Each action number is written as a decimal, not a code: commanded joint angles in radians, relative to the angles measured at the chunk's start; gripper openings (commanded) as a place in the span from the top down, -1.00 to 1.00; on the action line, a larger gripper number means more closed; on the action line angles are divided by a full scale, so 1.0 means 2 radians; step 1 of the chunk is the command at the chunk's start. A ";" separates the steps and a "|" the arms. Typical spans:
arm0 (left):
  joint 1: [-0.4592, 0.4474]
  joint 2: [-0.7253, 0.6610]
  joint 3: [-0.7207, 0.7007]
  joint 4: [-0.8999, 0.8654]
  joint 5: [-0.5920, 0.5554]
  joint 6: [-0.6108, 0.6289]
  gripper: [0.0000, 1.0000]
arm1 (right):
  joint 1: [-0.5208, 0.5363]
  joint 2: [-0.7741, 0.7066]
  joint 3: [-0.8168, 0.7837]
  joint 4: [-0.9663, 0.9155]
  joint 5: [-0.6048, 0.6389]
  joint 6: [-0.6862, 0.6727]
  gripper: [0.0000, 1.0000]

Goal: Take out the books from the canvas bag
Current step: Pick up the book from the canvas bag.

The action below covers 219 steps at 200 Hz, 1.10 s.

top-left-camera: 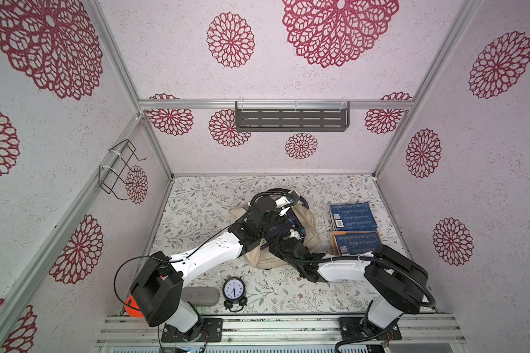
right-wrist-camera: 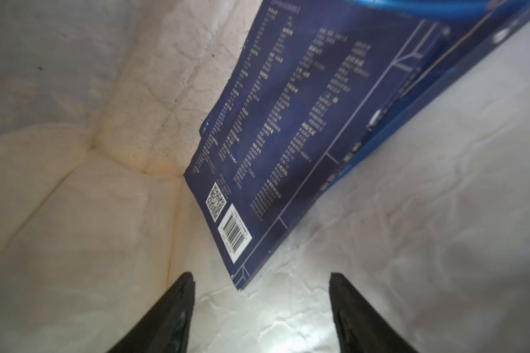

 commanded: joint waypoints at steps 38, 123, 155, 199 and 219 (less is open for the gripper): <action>-0.007 -0.029 -0.007 0.041 0.007 0.007 1.00 | -0.010 0.063 0.034 0.058 -0.004 0.032 -0.22; -0.011 -0.031 -0.010 0.044 0.009 0.010 1.00 | -0.036 0.089 0.058 0.096 -0.013 0.010 0.23; -0.012 -0.030 -0.011 0.044 0.010 0.011 1.00 | -0.042 0.090 0.069 0.097 -0.004 0.006 0.35; -0.014 -0.031 -0.012 0.045 0.010 0.012 1.00 | -0.054 0.099 0.083 0.102 -0.003 0.013 0.37; -0.014 -0.032 -0.011 0.045 0.010 0.012 1.00 | -0.056 0.100 0.090 0.103 0.010 0.009 0.37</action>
